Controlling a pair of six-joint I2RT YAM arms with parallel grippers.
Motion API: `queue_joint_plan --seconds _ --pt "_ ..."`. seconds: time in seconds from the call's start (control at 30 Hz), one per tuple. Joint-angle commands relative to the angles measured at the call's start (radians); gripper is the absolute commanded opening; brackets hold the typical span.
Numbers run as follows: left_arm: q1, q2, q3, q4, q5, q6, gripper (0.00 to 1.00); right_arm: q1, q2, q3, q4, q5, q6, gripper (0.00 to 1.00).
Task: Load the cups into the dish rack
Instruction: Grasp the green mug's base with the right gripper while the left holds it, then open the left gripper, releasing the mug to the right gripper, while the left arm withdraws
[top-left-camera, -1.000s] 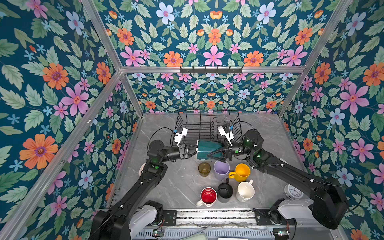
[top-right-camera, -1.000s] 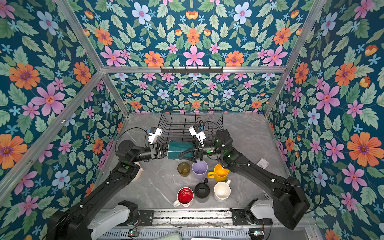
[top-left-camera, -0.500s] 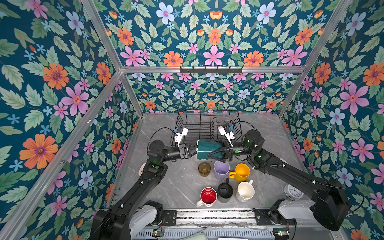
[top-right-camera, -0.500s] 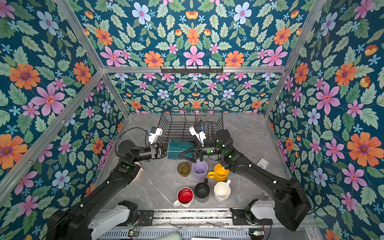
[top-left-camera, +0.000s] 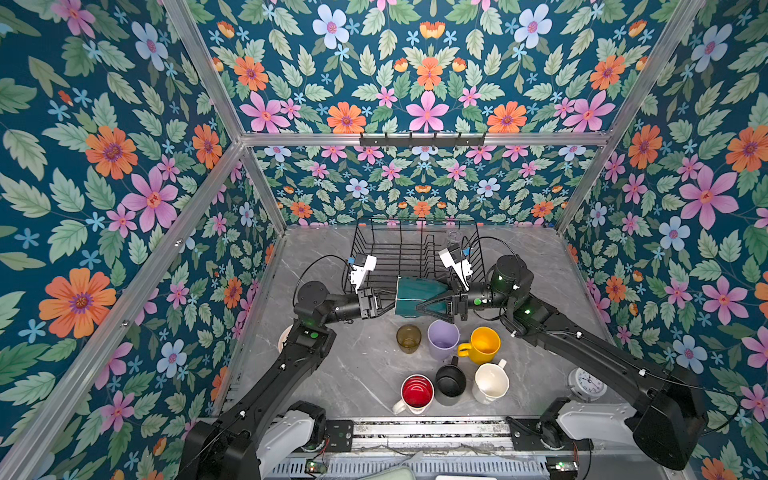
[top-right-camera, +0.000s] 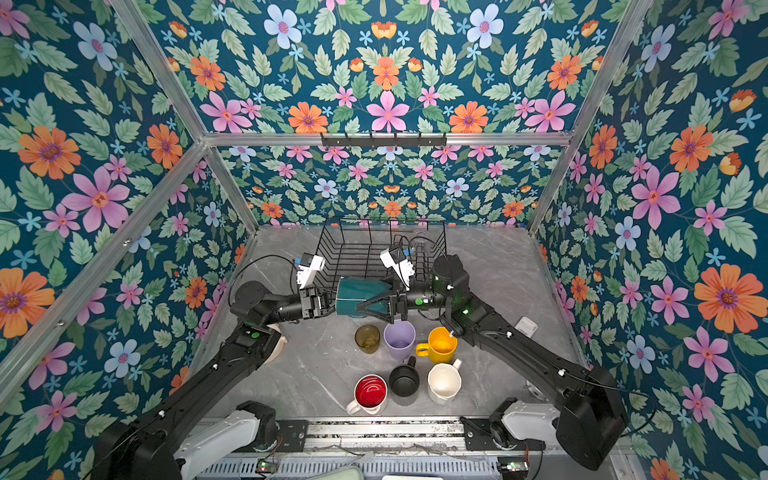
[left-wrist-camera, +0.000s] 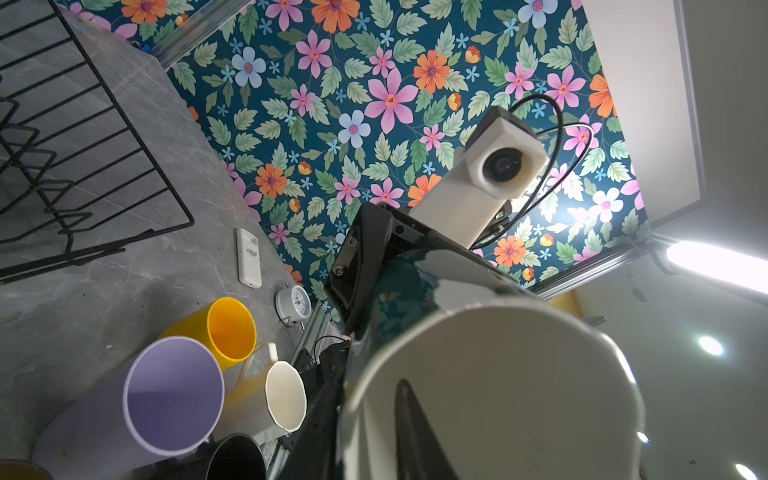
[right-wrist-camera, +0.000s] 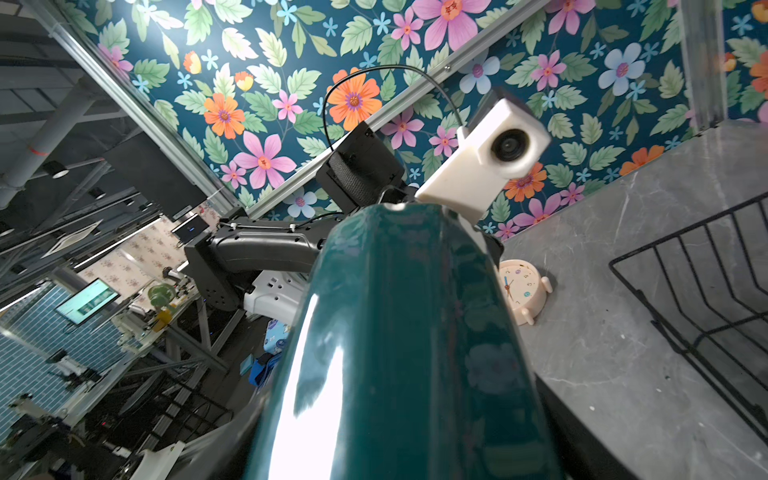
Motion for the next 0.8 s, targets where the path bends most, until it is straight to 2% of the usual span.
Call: queue_joint_plan --seconds 0.0,0.13,0.33,0.53,0.63,0.77 --pt "0.001 -0.013 0.012 -0.03 0.007 0.049 0.45 0.003 -0.018 0.018 0.015 0.008 -0.032 0.0" --pt "0.002 -0.031 0.029 -0.137 -0.007 0.122 0.61 0.001 -0.036 0.03 -0.015 0.021 -0.036 0.0" --pt "0.003 -0.048 0.109 -0.502 -0.108 0.371 0.77 -0.01 -0.083 0.095 -0.237 0.092 -0.11 0.0" --pt "0.021 -0.036 0.176 -0.742 -0.26 0.514 0.82 -0.072 -0.143 0.162 -0.472 0.152 -0.137 0.0" --pt "0.029 -0.048 0.207 -0.837 -0.38 0.571 0.85 -0.115 -0.155 0.219 -0.637 0.245 -0.152 0.0" --pt "0.04 -0.09 0.219 -0.903 -0.534 0.62 0.91 -0.141 -0.127 0.339 -0.904 0.458 -0.211 0.0"
